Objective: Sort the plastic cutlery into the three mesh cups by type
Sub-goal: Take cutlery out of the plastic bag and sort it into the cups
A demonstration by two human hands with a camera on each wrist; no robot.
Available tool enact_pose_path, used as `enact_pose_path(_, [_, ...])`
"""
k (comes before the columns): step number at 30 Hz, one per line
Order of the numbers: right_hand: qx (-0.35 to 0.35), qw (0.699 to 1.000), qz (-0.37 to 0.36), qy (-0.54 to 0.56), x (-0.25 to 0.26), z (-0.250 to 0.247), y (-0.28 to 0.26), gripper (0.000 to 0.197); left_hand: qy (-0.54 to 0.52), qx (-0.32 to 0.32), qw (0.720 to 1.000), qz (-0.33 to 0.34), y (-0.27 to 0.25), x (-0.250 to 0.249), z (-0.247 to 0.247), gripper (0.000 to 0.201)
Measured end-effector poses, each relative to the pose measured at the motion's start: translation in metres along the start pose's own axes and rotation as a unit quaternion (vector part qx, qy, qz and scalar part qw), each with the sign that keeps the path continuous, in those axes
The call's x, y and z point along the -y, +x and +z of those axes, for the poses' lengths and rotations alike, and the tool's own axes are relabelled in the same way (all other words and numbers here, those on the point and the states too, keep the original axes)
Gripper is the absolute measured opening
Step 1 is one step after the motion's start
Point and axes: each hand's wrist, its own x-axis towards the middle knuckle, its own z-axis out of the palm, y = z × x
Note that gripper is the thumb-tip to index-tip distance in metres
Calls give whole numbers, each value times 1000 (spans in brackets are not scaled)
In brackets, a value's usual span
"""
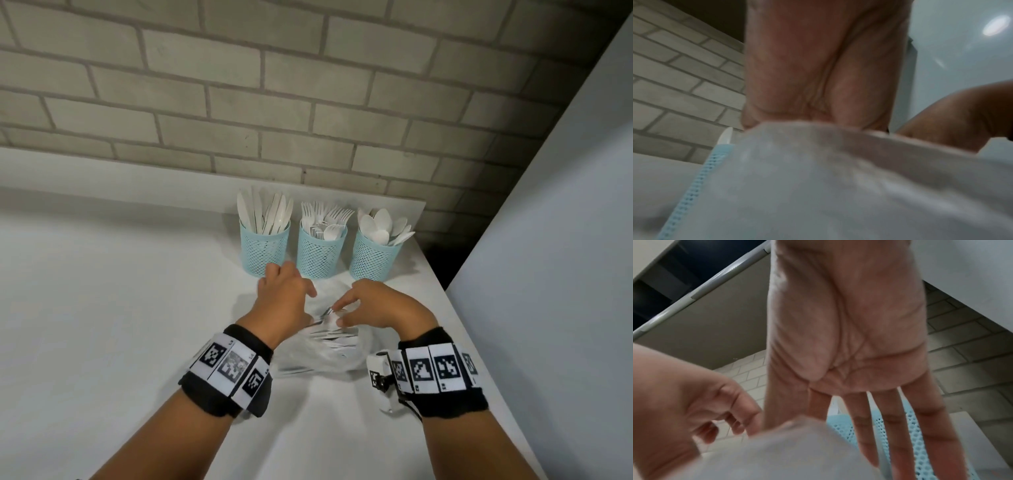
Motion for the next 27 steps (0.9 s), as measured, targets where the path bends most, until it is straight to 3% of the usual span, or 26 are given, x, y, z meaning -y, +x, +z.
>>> enact_pose_path(3, [12,999,22,-48,-4,6,3,65,-47,78,995,50,3,-8,7,37])
enact_pose_path(6, [25,996,38,-81,-8,10,3,81,-12,128,990,52,7,-16,17,40])
enact_pose_path(12, [61,994,49,-80,-11,9,-1,99,21,176,984,13,11,-18,28,59])
enact_pose_path(17, [81,993,75,-32,-12,12,-4,111,41,214,976,10,14,-16,29,58])
enact_pose_path(22, [68,994,87,-3,-10,10,-8,115,54,240,969,30,15,-14,26,55])
enact_pose_path(27, [-3,998,62,29,-17,10,-5,93,37,230,971,57,14,-11,21,46])
